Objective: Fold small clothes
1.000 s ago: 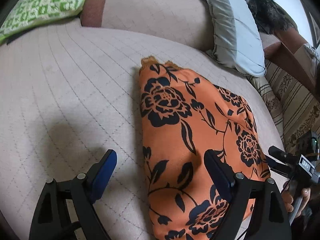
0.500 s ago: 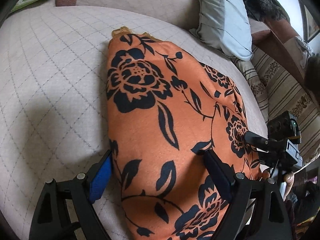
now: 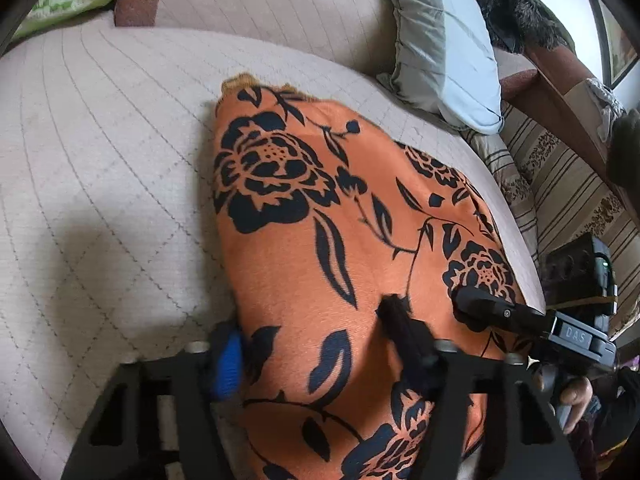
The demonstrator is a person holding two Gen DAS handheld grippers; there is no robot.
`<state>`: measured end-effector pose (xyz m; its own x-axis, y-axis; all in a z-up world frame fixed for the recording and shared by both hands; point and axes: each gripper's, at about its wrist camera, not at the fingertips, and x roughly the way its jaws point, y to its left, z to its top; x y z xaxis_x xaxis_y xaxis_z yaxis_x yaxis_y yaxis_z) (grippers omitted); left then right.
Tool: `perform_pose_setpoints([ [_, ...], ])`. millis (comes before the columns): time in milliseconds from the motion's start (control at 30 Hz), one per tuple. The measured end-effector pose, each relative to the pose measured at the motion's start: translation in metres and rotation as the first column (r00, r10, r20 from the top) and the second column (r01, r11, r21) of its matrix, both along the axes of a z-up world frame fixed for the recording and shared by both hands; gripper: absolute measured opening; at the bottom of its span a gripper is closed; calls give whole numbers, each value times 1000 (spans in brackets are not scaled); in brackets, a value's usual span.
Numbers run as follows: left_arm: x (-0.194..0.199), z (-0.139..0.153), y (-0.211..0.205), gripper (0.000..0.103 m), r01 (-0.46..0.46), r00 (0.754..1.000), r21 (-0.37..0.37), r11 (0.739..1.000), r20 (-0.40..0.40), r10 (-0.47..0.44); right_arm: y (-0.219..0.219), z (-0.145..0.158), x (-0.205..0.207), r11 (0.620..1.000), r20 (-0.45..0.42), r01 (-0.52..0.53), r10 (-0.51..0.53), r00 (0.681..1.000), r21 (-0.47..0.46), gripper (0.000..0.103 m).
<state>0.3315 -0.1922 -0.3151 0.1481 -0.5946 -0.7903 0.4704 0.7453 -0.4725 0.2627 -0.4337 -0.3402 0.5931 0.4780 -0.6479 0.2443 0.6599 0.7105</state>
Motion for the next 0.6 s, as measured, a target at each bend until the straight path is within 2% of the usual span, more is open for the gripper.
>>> perform_pose_setpoints([
  [100, -4, 10, -1, 51, 4, 999, 4, 1000, 43, -4, 9, 13, -2, 998, 26, 3, -1, 1000, -59, 44],
  [233, -8, 19, 3, 49, 3, 998, 13, 1000, 70, -4, 22, 31, -6, 995, 76, 5, 3, 997, -104, 43],
  [600, -17, 69, 60, 48, -74, 983, -12, 997, 170, 75, 61, 67, -12, 993, 176, -29, 49, 983, -117, 42],
])
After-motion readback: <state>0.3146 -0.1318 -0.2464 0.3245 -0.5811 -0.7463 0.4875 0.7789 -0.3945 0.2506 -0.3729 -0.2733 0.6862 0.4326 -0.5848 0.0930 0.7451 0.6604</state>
